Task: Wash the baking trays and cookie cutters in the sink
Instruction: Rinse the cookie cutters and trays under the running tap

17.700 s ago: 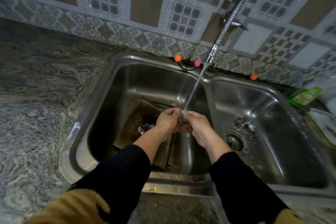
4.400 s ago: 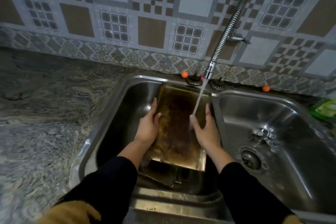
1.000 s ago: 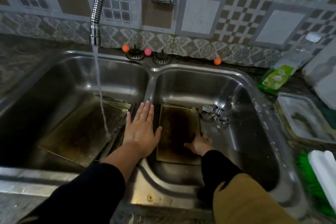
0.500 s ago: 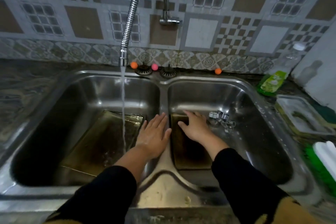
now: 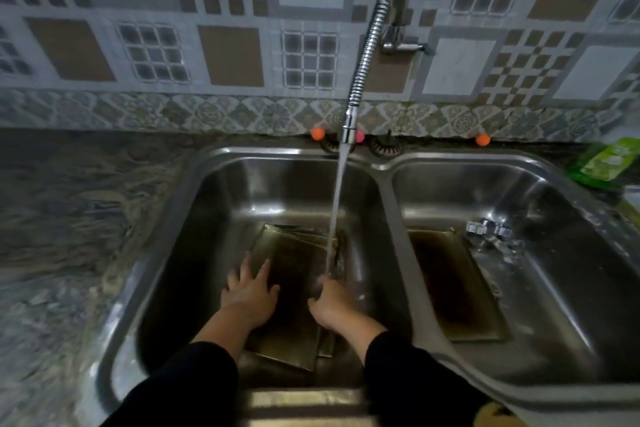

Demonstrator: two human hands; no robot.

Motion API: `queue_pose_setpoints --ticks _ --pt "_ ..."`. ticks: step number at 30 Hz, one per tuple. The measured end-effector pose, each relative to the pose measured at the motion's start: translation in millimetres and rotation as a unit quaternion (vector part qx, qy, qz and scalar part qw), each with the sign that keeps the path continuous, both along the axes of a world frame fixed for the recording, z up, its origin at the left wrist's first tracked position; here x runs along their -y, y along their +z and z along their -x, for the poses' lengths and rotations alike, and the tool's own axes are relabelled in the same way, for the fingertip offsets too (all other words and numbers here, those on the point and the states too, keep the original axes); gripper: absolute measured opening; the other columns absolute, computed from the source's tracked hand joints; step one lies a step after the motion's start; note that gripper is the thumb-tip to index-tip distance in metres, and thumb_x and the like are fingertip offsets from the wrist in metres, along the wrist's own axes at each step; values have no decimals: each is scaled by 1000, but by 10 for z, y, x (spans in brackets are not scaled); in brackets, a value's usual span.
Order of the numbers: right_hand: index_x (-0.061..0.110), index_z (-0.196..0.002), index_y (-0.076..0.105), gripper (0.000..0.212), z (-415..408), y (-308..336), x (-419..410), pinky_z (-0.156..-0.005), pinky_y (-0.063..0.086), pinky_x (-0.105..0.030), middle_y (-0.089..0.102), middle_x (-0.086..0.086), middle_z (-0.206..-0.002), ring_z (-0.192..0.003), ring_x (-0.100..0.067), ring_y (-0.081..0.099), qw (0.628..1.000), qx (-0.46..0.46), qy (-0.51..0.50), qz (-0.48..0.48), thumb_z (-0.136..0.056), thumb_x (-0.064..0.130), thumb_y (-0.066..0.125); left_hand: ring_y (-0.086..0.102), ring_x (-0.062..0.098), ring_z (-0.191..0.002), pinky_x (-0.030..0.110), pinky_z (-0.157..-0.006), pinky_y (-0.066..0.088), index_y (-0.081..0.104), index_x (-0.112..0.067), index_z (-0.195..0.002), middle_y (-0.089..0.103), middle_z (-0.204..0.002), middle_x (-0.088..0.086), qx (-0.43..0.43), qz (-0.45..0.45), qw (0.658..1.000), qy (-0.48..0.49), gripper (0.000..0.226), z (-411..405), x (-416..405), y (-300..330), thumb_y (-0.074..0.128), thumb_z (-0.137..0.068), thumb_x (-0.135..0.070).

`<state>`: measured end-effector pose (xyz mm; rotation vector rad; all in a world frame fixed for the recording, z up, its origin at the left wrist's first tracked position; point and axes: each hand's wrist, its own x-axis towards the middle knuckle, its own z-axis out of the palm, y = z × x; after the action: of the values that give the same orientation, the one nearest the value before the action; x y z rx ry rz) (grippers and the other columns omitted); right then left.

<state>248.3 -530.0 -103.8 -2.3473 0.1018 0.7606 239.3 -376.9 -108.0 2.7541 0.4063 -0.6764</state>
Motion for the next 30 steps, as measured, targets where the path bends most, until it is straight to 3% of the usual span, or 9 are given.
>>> queue_pose_setpoints --ticks 5,9,12,15,18,20,22,26,30 --pt "18 -142 36 50 -145 -134 -173 -95 46 -28 44 -9 -141 -123 -23 50 996 -39 -82 13 -95 16 51 9 36 -145 51 -116 22 2 -33 -154 -8 -160 10 -37 74 996 27 63 -49 -204 -73 34 -101 -44" --pt "15 -147 29 55 -177 -152 -285 -93 44 -29 40 -9 -146 -127 -24 47 984 -68 -162 -3 -96 18 49 8 37 -145 53 -116 21 2 -32 -153 -7 -159 12 -44 82 995 35 64 -63 -253 -108 33 -100 -47" --pt "23 -148 26 55 -170 -174 -361 -102 41 -35 39 -5 -148 -129 -25 45 963 -35 -251 -88 -98 21 48 13 36 -144 51 -114 21 6 -28 -153 -1 -158 15 -32 52 998 30 61 -86 -296 -87 30 -101 -47" --pt "31 -145 31 47 -186 -103 -325 -98 45 -39 43 -2 -145 -126 -24 48 947 38 -296 -120 -100 24 43 17 36 -143 48 -114 24 9 -28 -154 5 -158 15 -35 59 997 28 62 -104 -263 -62 30 -100 -51" --pt "33 -145 34 44 -201 48 -238 -94 43 -34 45 -1 -144 -126 -21 49 932 72 -306 -178 -102 28 39 4 37 -146 50 -116 14 1 -36 -153 -5 -160 14 -46 49 998 10 65 -64 -114 -41 24 -97 -60" --pt "31 -145 34 44 -226 171 -161 -87 42 -24 51 0 -139 -114 -15 55 922 96 -311 -212 -102 32 37 -14 33 -146 55 -115 -4 -5 -40 -151 -20 -159 3 -19 48 997 -50 63 -26 26 -17 16 -96 -63" --pt "31 -145 36 44 -251 296 -70 -83 40 -21 53 -1 -136 -111 -14 57 917 123 -309 -221 -101 37 35 -21 20 -145 55 -113 -16 -6 -37 -151 -20 -157 -9 33 89 989 -113 61 -25 180 22 13 -97 -59" --pt "38 -146 30 47 -191 480 96 -95 36 -27 46 0 -145 -131 -17 44 928 180 -246 -212 -100 46 30 -23 9 -142 52 -115 -14 -7 -38 -151 -18 -157 -15 135 166 965 -152 58 -147 520 153 14 -99 -56" --pt "39 -146 27 48 -100 657 217 -102 28 -23 40 5 -148 -135 -11 37 926 230 -199 -222 -99 47 32 -18 4 -143 51 -118 -9 -4 -45 -148 -12 -159 -17 217 204 942 -152 50 -356 701 338 13 -101 -49"
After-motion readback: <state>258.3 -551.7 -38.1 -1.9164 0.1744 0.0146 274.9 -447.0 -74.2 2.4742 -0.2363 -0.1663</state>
